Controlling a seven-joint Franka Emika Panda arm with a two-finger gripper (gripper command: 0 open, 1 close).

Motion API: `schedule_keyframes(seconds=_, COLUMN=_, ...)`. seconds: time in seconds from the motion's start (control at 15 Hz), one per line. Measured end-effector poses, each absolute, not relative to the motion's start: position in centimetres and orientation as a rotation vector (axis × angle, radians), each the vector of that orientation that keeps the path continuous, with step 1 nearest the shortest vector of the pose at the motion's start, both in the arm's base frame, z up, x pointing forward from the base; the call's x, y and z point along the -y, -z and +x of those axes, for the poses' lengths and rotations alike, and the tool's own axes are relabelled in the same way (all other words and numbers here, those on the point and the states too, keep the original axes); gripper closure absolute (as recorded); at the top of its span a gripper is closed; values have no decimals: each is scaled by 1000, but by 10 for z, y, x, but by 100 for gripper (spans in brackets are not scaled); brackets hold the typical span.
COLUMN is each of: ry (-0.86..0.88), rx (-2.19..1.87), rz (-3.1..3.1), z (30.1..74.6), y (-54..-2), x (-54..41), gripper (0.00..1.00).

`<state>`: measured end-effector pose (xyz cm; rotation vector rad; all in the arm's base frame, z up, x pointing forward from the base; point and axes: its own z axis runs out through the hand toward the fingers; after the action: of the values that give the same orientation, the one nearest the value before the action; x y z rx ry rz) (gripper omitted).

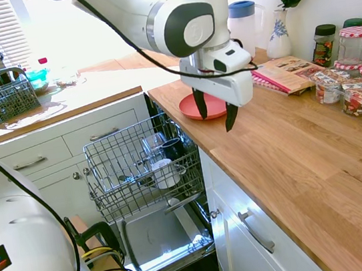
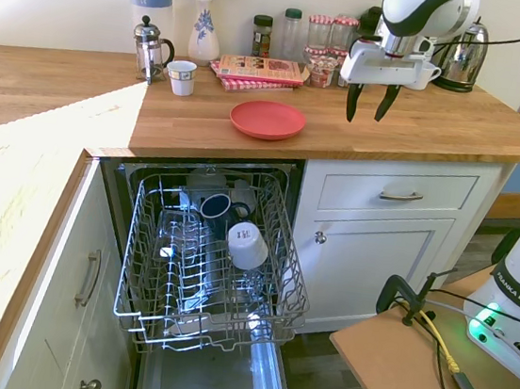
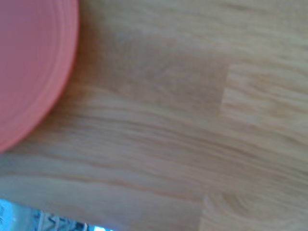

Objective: Put the plate in the dishwasher

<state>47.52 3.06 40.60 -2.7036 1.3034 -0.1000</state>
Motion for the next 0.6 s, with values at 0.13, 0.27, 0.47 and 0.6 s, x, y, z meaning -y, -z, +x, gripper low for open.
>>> schedule_keyframes(seconds=0.13, ry=83, rx=-1275, rz=-2631, z=503, y=-404, x=-34, gripper=0)
schedule_keyframes(seconds=0.27, ry=49, rx=-1239, rz=-2579, z=532, y=-387, x=-39, gripper=0)
schedule_keyframes(seconds=0.47, ry=25, rx=-1173, rz=-2529, z=564, y=-361, x=-49, gripper=0)
schedule_keyframes(seconds=0.6, ry=36, rx=-1133, rz=-2504, z=576, y=-353, x=-56, gripper=0)
